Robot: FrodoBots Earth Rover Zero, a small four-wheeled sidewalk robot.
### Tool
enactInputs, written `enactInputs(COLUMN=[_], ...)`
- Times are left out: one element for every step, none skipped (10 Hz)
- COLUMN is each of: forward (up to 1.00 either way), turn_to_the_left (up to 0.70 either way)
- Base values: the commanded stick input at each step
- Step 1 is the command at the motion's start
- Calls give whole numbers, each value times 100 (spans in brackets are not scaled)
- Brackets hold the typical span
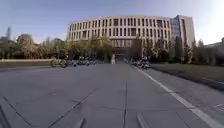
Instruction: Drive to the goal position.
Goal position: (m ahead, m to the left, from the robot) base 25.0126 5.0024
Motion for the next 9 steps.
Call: enactInputs(forward=[60, 60, 60, 60, 60, 60, 60, 60, 60], turn_to_the_left=[0, 0, 0, 0, 0, 0, -6, -13, -13])
